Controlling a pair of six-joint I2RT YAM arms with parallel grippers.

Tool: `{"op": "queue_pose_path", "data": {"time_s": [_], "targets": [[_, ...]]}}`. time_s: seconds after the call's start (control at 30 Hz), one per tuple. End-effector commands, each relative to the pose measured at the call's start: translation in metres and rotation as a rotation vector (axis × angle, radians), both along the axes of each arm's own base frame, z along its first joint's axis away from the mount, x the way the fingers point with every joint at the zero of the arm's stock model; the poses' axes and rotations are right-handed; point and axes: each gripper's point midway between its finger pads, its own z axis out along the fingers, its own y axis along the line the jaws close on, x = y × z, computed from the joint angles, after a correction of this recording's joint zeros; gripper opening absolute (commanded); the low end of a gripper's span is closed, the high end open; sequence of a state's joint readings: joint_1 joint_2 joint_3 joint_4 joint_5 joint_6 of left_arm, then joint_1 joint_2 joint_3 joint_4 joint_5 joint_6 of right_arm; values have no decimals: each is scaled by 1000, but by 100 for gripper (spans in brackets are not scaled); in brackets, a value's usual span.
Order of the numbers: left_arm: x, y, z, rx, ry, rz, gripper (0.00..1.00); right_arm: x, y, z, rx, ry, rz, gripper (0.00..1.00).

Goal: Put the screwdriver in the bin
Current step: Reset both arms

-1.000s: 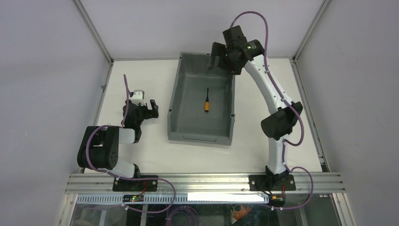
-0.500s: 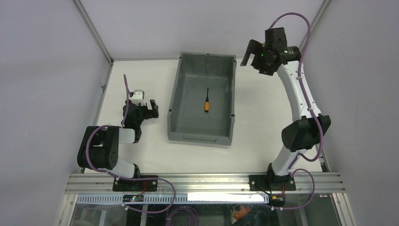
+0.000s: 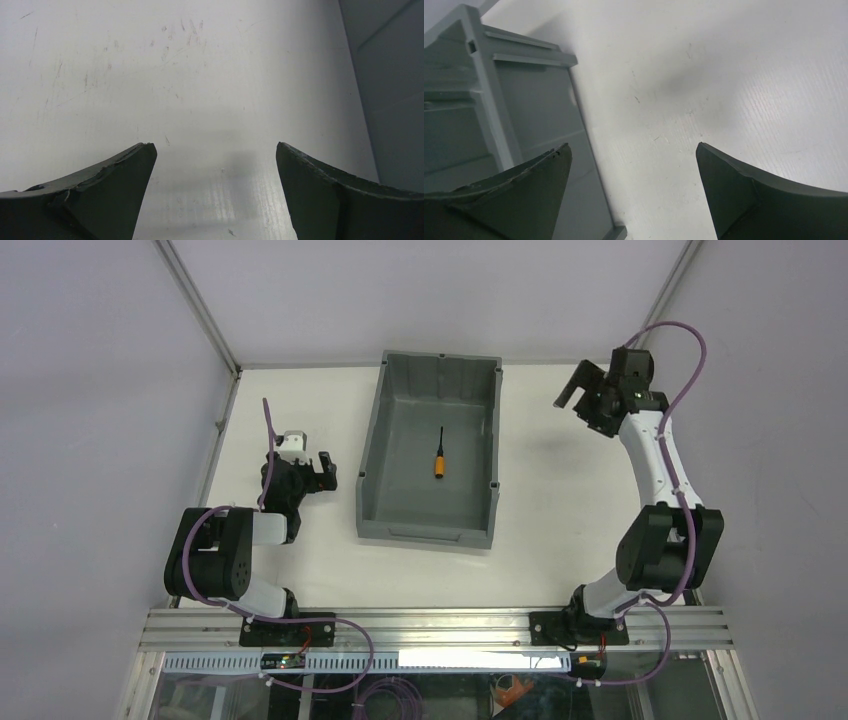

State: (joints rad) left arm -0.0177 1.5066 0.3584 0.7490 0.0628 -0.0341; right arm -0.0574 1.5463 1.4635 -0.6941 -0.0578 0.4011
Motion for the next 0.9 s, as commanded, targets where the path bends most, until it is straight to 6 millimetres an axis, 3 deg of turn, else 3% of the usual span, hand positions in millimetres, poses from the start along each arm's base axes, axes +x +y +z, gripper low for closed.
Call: {"op": "queue_pose_path", "data": {"time_s": [0.0, 0.37, 0.87], "targets": [[13, -1, 23, 3, -90, -19, 99, 18, -11, 18, 36, -183, -29, 99], [13, -1, 22, 2, -89, -19, 99, 24, -19, -38, 33, -129, 4, 99], [13, -1, 23, 3, -90, -19, 99, 28, -9, -68, 57, -89, 79, 99]]}}
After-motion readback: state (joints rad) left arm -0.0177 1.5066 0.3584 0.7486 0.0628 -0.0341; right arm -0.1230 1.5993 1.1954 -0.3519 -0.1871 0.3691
